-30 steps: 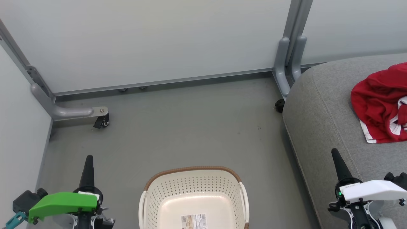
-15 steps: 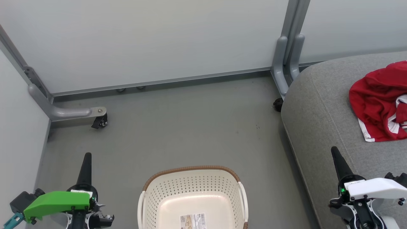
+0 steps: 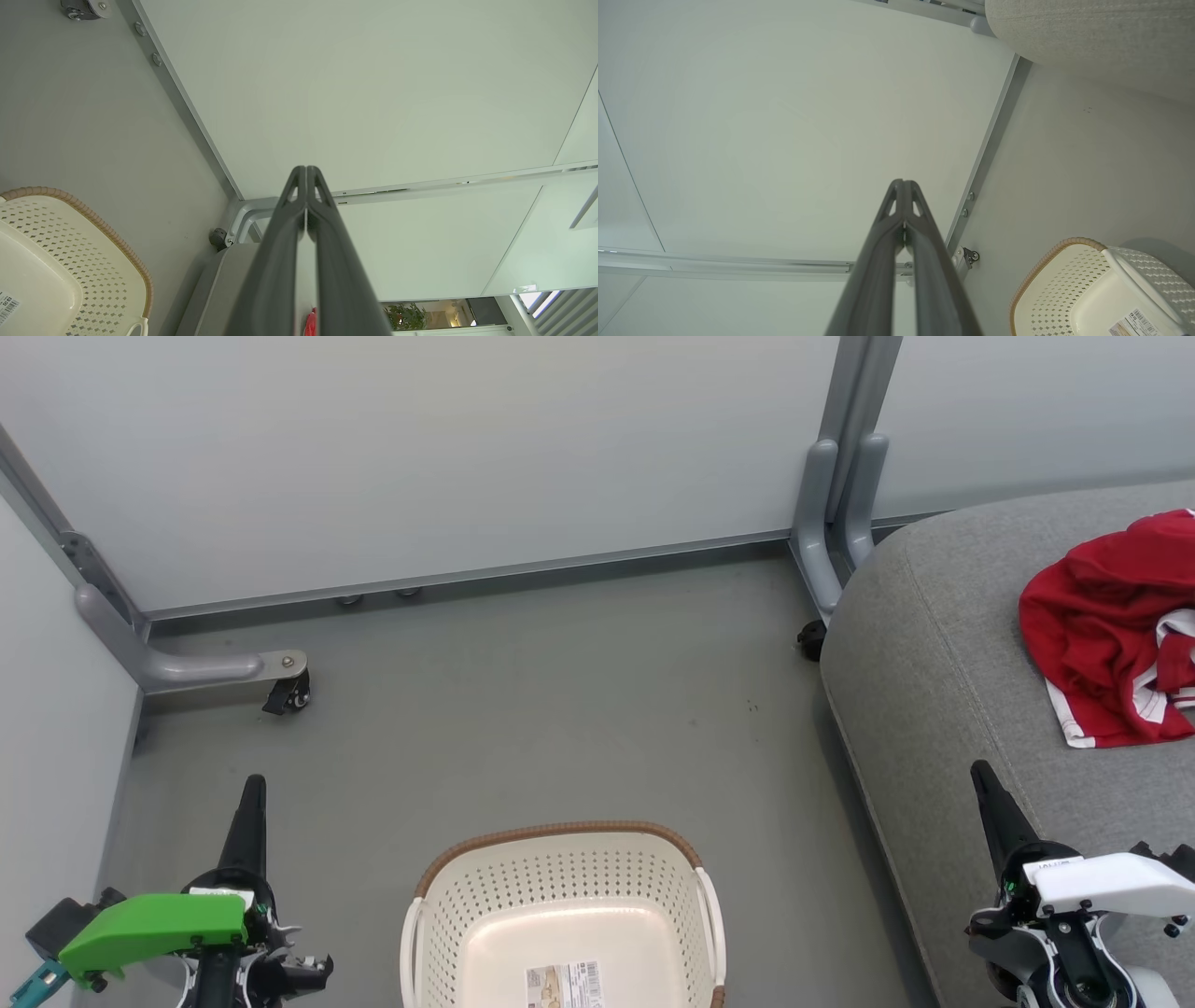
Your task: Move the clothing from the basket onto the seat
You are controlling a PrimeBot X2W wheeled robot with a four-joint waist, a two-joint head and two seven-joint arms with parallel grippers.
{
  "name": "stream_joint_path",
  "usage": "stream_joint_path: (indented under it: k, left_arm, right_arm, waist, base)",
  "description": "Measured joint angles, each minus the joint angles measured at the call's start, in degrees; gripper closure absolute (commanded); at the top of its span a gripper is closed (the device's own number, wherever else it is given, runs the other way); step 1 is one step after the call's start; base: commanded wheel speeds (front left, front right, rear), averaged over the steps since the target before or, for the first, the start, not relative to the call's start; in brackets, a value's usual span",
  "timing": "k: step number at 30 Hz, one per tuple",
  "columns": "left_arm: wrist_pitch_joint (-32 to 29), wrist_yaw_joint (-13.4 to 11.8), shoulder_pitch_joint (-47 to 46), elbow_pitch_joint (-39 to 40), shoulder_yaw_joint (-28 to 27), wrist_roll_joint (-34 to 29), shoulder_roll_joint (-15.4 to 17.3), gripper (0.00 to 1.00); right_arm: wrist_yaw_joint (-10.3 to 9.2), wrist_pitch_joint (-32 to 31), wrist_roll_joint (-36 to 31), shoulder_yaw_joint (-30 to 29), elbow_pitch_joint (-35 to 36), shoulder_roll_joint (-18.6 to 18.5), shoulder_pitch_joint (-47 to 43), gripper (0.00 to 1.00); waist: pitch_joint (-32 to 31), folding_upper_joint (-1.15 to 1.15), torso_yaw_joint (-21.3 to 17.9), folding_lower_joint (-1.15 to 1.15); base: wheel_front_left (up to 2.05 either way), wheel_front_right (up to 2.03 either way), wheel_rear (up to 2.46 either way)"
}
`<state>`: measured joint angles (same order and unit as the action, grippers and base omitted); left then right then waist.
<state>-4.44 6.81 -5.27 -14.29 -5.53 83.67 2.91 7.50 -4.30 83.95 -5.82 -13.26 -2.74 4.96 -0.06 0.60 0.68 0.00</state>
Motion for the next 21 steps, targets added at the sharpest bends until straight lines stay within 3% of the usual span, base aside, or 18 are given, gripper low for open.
stream_joint_path:
  k: [21]
  left_arm:
    - [-2.08, 0.49, -0.55, 0.12, -1.00, 8.59, -0.03, 1.00]
  right_arm:
    - [-0.01, -2.12, 8.29, -0.54, -0.74, -0.07, 0.96, 1.00]
  waist:
    - [0.23, 0.00, -0.67, 0.00]
  base:
    - [0.00, 0.00, 0.00]
